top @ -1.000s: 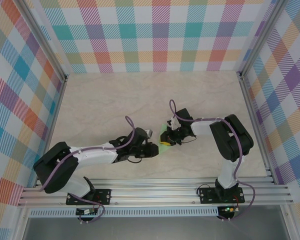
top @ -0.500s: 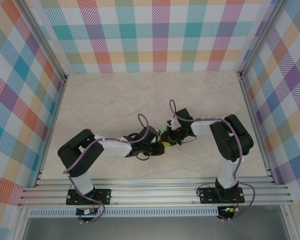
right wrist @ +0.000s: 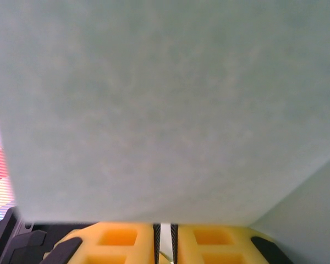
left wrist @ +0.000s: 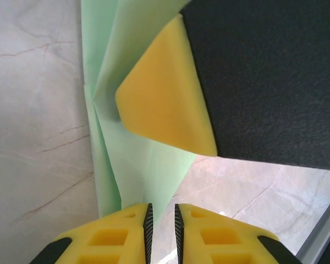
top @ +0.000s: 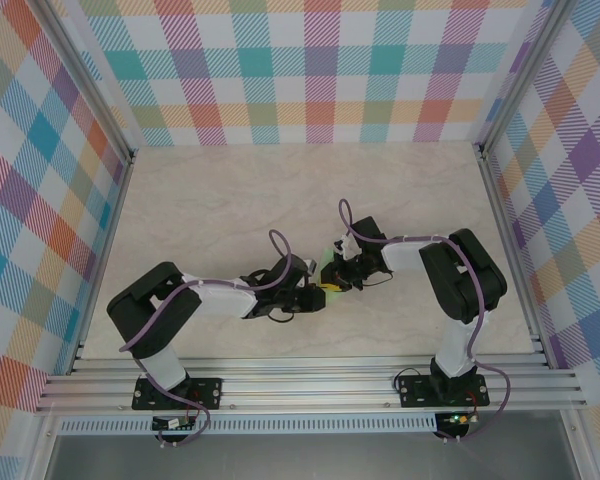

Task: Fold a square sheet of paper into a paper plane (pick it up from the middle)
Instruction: Fourth fold the wing at the center of the table.

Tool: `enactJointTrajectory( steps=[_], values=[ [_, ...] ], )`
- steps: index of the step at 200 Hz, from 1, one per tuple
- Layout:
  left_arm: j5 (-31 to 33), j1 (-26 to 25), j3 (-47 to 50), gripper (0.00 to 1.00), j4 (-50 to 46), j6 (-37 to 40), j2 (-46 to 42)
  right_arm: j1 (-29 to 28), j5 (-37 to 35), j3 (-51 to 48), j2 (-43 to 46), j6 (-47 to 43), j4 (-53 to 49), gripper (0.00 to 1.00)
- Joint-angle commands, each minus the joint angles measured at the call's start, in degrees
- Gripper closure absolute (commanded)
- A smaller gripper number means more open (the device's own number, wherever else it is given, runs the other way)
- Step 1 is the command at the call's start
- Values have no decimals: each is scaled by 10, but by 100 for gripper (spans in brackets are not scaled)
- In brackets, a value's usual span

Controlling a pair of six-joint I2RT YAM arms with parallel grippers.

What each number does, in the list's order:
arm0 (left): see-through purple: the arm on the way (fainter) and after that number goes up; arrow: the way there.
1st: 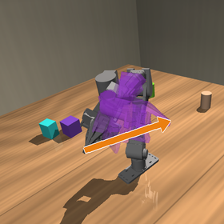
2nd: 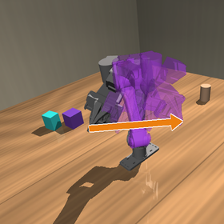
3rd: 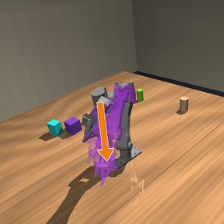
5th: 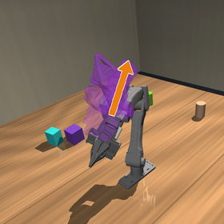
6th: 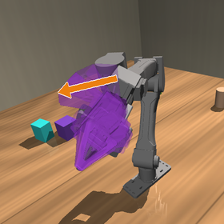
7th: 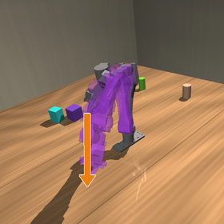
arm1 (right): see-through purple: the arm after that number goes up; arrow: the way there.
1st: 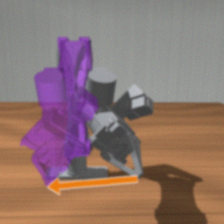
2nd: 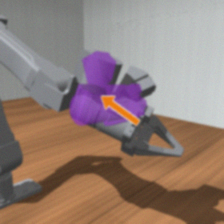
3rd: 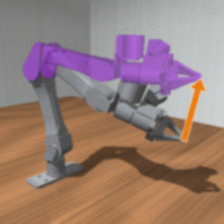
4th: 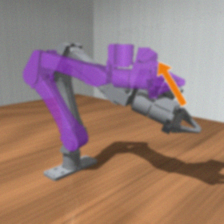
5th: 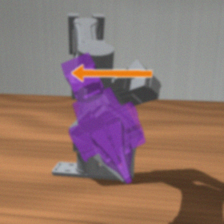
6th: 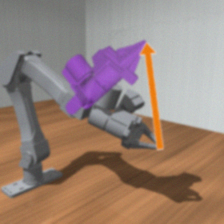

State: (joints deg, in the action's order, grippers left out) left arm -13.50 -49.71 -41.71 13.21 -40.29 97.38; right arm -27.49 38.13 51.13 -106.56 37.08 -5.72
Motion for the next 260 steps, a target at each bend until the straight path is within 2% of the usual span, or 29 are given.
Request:
enactJointTrajectory(
  steps=[1,19,74,121,260],
  values=[
    [-16,7,-13,77,-5,20,10,4,-46,2,-27,-3,-16,84],
    [-7,8,-16,77,-19,20,26,4,-46,1,-27,-3,-15,84],
    [25,8,33,90,-40,-24,48,4,-48,10,-16,-3,-22,84],
    [39,7,80,97,-57,-42,48,14,-76,38,-22,-10,-33,84],
    [33,8,97,99,-56,-37,57,82,-68,85,-53,-29,-2,82]
  ],
)
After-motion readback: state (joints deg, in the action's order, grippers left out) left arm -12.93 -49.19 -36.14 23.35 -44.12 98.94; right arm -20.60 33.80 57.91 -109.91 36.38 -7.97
